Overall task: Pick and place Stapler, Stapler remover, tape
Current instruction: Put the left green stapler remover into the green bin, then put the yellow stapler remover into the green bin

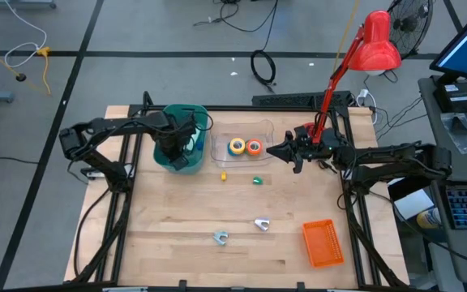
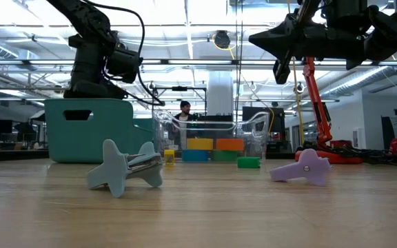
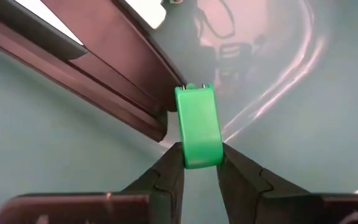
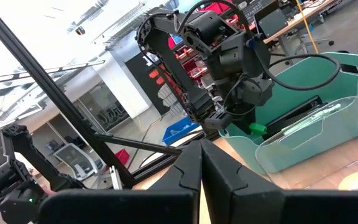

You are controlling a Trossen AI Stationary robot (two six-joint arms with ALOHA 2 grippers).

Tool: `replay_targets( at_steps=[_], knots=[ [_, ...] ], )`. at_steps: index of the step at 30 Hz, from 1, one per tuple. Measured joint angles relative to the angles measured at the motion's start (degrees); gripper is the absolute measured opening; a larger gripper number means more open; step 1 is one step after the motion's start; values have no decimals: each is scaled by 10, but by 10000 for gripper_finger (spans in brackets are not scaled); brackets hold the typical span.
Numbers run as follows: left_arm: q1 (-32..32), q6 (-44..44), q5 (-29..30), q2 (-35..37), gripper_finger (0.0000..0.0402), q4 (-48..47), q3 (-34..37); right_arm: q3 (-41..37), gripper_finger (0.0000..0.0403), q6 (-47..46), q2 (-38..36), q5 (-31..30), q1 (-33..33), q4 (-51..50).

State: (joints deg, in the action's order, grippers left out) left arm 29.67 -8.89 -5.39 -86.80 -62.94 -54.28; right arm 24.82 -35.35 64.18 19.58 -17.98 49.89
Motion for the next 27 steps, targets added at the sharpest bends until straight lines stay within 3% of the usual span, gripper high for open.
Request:
replay_targets(
  at_steps=[14,27],
  knots=[
    [3,-3,11,7,195,-3,0,0,0,0,0,1,0,0],
    [6,-94,22,67,187,-40,-150,0,2,16,0,1,0,0]
  ],
)
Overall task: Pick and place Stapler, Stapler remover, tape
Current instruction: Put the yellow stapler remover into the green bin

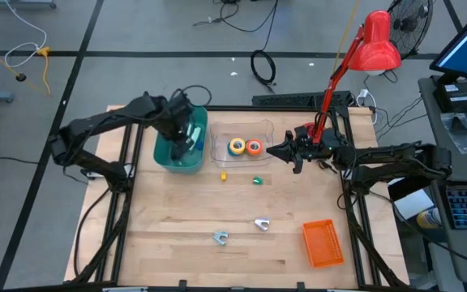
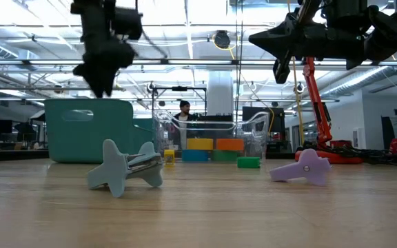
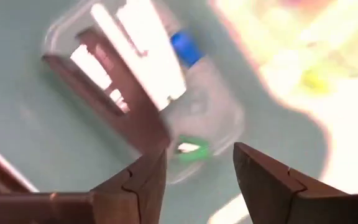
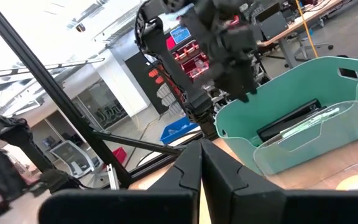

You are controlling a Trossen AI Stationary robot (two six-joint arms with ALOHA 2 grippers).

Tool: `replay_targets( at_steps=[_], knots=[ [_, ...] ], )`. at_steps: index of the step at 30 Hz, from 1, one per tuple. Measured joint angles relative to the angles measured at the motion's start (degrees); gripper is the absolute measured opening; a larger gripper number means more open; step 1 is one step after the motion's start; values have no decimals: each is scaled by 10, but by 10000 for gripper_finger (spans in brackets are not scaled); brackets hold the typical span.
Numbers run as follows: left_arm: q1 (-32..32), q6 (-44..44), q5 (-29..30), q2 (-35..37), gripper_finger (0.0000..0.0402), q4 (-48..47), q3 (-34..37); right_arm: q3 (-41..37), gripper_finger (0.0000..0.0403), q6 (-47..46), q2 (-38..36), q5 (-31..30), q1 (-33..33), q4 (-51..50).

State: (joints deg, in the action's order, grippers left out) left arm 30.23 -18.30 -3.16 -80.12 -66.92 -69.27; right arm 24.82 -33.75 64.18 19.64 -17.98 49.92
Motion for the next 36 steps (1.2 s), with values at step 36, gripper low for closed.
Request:
replay_targets(
  at_steps=[36],
  knots=[
    [-356,-474,154,-68,149,421,-41,0,4,-1,0,0,1,0]
  ],
)
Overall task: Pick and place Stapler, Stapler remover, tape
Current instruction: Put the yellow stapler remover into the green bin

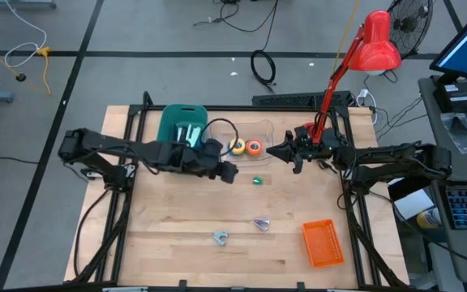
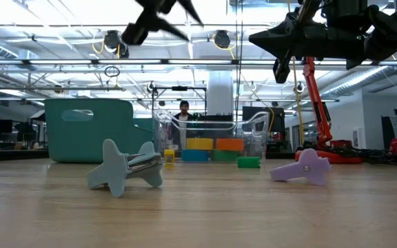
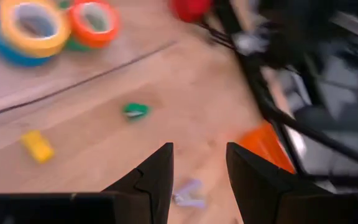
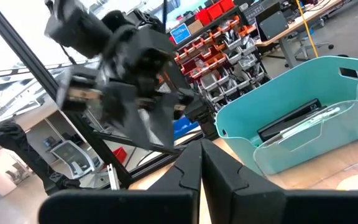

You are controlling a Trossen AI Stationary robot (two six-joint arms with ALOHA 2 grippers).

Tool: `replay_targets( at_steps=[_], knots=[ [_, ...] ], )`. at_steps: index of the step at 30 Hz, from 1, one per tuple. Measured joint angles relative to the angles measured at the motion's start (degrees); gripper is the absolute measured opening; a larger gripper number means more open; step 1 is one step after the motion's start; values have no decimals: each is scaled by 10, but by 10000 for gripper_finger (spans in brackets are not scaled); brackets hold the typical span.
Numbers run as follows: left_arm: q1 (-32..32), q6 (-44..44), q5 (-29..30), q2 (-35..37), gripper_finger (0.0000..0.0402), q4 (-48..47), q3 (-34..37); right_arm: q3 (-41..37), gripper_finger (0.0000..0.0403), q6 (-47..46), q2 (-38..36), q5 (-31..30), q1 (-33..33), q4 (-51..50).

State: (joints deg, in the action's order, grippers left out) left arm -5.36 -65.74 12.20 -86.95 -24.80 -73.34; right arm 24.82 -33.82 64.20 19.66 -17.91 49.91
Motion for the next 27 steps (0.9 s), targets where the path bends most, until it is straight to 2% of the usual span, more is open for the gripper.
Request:
replay_targets(
  at_steps=[3,6,9,16,20,27],
  knots=[
    [0,-68,11,-32,149,-33,0,0,4,0,0,0,0,0],
    [4,-118,-2,-72,150,-61,-8,0,4,0,0,0,0,0],
    [8,-149,-4,-113,150,-98,-39,0,4,0,0,0,0,0],
    [24,-180,-17,-199,150,-254,-132,0,4,0,0,0,0,0],
    [25,-185,-32,-231,150,-258,-147,0,4,0,0,0,0,0],
    [26,-242,-34,-261,150,-291,-148,0,4,0,0,0,0,0]
  ],
)
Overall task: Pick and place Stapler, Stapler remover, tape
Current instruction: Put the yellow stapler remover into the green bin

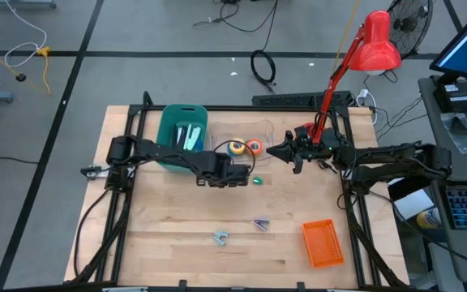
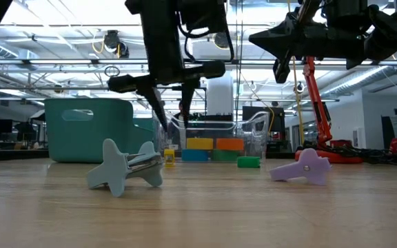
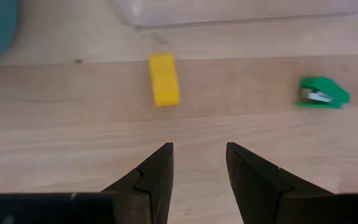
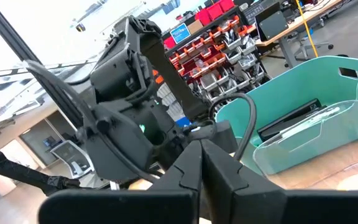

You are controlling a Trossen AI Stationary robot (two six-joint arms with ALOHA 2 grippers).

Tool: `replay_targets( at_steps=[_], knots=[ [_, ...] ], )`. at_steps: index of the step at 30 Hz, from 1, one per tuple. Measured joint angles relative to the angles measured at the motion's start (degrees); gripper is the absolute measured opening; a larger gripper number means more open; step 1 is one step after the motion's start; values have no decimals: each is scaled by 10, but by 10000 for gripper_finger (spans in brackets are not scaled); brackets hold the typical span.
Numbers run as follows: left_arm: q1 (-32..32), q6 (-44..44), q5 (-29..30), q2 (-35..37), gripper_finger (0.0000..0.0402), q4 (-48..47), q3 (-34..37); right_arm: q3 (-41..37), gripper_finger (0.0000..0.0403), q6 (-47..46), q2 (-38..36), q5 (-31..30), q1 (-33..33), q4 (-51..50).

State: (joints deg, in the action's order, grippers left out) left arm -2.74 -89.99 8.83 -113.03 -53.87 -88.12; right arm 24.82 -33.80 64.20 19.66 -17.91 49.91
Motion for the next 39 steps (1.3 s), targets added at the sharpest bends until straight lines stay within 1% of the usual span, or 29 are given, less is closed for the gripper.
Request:
replay_targets(
  at_steps=[5,9,21,35,39],
  knots=[
    [5,-4,7,-3,150,-3,0,0,4,0,0,0,0,0],
    [13,-5,34,-3,150,-6,0,0,4,0,0,0,0,0],
    [16,-8,32,-40,150,-6,0,0,4,0,0,0,0,2],
    [23,-1,31,-58,150,-1,3,0,4,0,0,0,0,9],
    [24,14,35,-58,150,1,3,0,4,0,0,0,0,11]
  ],
)
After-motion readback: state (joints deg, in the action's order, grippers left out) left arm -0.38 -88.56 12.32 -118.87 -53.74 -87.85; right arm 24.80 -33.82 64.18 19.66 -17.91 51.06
